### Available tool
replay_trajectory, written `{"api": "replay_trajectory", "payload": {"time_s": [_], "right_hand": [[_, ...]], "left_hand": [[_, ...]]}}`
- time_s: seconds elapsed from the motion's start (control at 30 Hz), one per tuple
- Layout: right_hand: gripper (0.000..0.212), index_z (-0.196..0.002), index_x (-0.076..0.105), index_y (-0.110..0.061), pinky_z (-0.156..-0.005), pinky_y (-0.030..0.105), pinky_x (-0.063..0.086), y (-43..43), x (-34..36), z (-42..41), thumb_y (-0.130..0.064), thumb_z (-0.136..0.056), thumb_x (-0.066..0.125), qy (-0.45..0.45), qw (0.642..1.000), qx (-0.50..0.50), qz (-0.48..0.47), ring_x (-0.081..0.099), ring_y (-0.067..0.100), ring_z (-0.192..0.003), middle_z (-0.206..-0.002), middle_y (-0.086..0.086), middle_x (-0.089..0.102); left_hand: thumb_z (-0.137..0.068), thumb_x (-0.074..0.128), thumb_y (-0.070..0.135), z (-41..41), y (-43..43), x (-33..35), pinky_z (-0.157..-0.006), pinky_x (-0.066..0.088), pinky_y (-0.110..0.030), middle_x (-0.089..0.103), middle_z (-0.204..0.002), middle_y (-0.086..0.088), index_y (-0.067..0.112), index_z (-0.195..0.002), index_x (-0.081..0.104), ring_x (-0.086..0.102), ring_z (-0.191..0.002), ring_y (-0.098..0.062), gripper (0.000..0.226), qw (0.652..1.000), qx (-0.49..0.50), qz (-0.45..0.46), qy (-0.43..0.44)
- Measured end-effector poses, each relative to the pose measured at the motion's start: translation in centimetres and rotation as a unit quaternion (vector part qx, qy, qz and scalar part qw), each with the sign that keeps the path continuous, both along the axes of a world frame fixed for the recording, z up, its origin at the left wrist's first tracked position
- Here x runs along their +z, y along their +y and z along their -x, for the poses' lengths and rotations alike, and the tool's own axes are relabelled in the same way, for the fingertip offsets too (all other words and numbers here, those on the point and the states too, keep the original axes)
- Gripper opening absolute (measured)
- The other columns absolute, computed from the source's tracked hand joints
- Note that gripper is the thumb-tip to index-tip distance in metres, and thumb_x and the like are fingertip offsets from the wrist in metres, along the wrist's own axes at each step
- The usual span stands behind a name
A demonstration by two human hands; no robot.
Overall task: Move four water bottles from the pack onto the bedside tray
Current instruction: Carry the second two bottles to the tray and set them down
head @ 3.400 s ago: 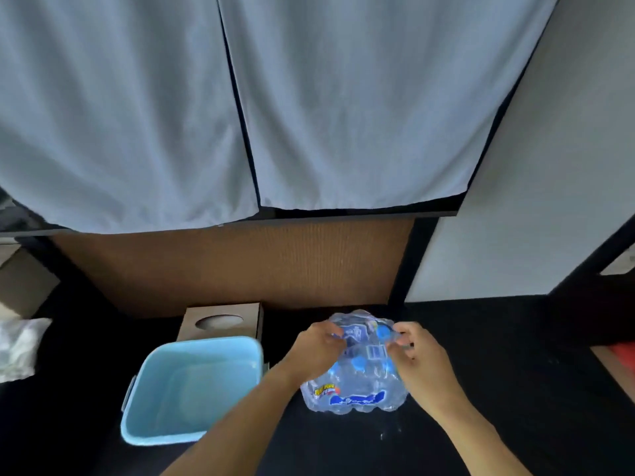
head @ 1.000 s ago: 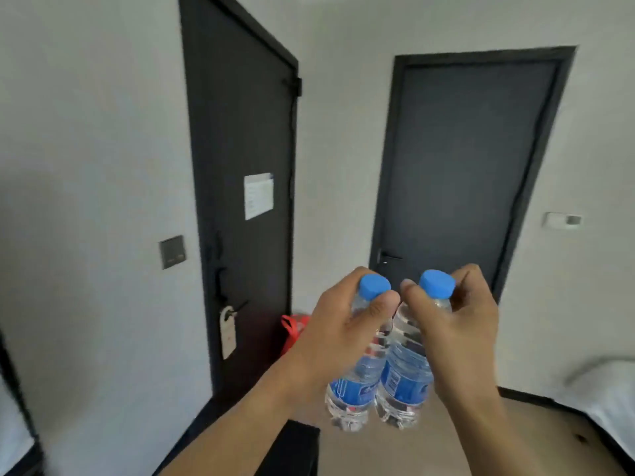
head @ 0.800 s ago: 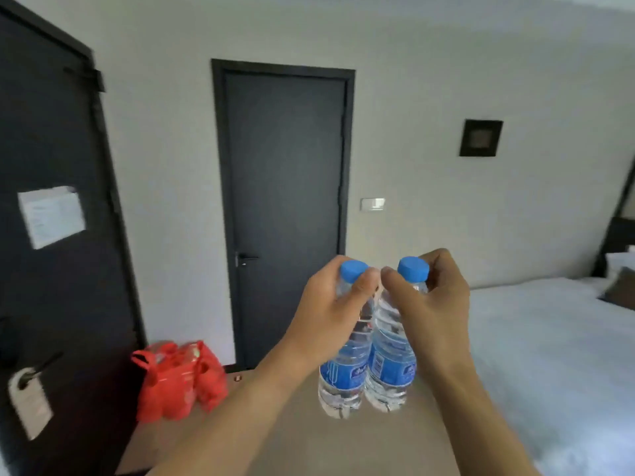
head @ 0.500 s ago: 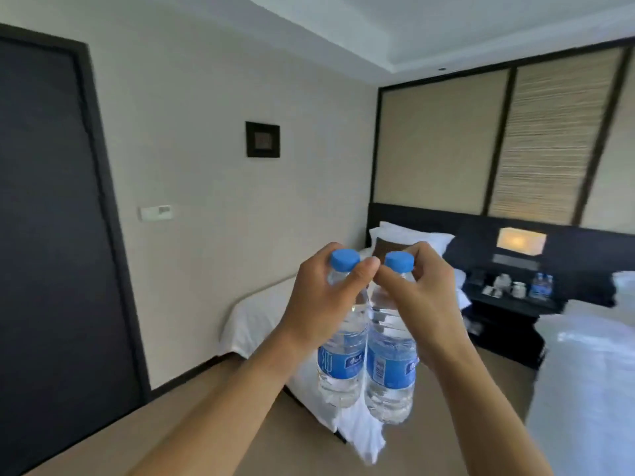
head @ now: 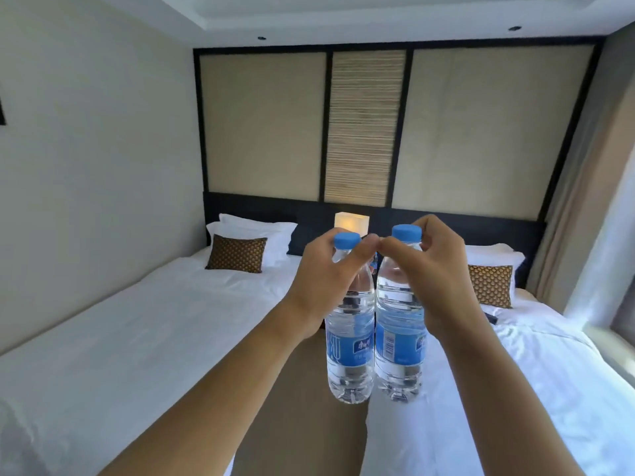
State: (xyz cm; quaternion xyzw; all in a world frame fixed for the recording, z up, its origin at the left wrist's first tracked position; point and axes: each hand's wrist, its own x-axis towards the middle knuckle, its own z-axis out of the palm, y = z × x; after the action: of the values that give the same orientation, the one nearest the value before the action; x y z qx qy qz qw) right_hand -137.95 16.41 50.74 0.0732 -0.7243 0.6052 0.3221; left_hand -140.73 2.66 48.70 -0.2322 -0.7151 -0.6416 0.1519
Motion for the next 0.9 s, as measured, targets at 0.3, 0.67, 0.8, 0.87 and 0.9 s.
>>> {"api": "replay_trajectory", "payload": {"time_s": [0.3,0.67,0.8,0.87,0.9], "right_hand": [[0.033,-0.085,0.051,-0.004,-0.067,0.052,0.057,3.6,2.5,28.5,-0.021,-0.078,0.079,0.003,0.997,-0.069,0.031,0.051,0.023,-0.068,-0.074,0.012,0.051],[0.038,-0.093,0.055,-0.001,-0.082,0.06,0.059,10.8,1.9,64.1,-0.026,-0.078,0.08,0.011,0.995,-0.095,0.042,0.058,0.022,-0.074,-0.078,0.01,0.056],[0.036,-0.087,0.054,-0.006,-0.081,0.053,0.061,14.8,0.3,78.3,-0.028,-0.076,0.08,0.007,0.994,-0.096,0.055,0.057,0.02,-0.071,-0.074,0.006,0.054],[0.035,-0.084,0.051,-0.007,-0.072,0.043,0.058,16.8,0.5,85.5,-0.025,-0.076,0.08,0.003,0.994,-0.092,0.054,0.053,0.019,-0.068,-0.07,0.002,0.051],[0.033,-0.082,0.05,-0.009,-0.068,0.04,0.055,17.8,0.7,89.0,-0.023,-0.076,0.08,0.005,0.995,-0.089,0.054,0.05,0.018,-0.067,-0.067,0.0,0.05]], "left_hand": [[-0.096,0.067,0.041,31.1,3.8,3.0,-0.087,0.065,-0.045,0.073,-0.087,-0.003,0.013,-0.102,0.069,0.076,-0.087,-0.025,0.029,0.995,-0.1,0.005,0.01],[-0.097,0.066,0.039,66.9,11.8,2.7,-0.083,0.066,-0.037,0.069,-0.083,-0.003,0.004,-0.113,0.067,0.076,-0.085,-0.026,0.038,0.995,-0.098,0.0,0.023],[-0.095,0.067,0.045,81.6,16.0,1.2,-0.091,0.063,-0.046,0.073,-0.096,-0.016,0.007,-0.111,0.068,0.076,-0.091,-0.036,0.041,0.994,-0.104,0.008,0.02],[-0.092,0.067,0.05,88.9,17.9,1.4,-0.084,0.062,-0.038,0.073,-0.09,-0.015,0.005,-0.109,0.068,0.073,-0.078,-0.023,0.048,0.994,-0.112,0.006,0.018],[-0.09,0.067,0.052,92.4,18.7,1.6,-0.079,0.061,-0.034,0.072,-0.085,-0.013,0.004,-0.108,0.068,0.07,-0.072,-0.017,0.051,0.993,-0.115,0.007,0.015]]}}
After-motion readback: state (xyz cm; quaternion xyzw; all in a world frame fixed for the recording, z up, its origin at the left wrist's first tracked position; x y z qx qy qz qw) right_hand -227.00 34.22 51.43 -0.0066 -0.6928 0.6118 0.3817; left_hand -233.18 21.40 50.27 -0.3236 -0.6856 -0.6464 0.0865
